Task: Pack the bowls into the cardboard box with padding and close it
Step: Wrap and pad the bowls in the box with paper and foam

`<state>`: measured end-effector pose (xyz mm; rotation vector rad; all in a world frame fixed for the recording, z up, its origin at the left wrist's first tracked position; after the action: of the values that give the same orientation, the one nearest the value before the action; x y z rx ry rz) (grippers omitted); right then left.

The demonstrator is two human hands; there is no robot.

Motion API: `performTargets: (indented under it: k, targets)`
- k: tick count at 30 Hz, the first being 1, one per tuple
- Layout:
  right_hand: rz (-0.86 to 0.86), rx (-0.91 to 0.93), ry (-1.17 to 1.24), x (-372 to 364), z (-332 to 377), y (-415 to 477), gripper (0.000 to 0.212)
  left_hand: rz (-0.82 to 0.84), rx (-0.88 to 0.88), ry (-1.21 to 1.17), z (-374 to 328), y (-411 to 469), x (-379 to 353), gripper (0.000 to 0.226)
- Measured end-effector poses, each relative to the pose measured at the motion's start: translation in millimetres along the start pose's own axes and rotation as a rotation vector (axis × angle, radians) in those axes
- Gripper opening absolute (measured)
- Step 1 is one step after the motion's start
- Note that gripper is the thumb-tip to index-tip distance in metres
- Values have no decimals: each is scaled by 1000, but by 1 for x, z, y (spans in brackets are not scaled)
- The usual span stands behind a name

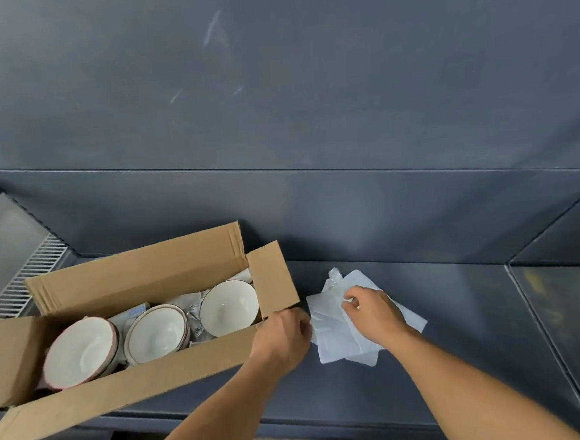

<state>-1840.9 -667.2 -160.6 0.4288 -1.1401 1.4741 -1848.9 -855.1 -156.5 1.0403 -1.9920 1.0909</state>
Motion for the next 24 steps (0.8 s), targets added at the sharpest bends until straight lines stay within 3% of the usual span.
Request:
performTargets:
  k: [12, 19, 24]
  targets:
    - [72, -369, 85, -3, -135, -24, 40, 267, 147, -64, -19, 32, -81, 39]
    - [87, -341, 144, -24, -135, -2, 45, 299, 267, -132, -8, 42, -103, 43]
    - [102, -312, 149, -41, -114, 25, 29, 268, 326, -186, 2, 46, -110, 47]
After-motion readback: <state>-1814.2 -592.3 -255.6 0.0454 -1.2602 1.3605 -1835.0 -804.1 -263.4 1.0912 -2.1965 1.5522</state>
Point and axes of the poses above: each hand's wrist, its own y-axis towards the middle knuckle, its own x-axis out of the back of the hand, z = x × y, the point moved 7 cm from there along y, towards the middle knuckle, and after that the axes turned 6 degrees about z, right-handed, at the moved point
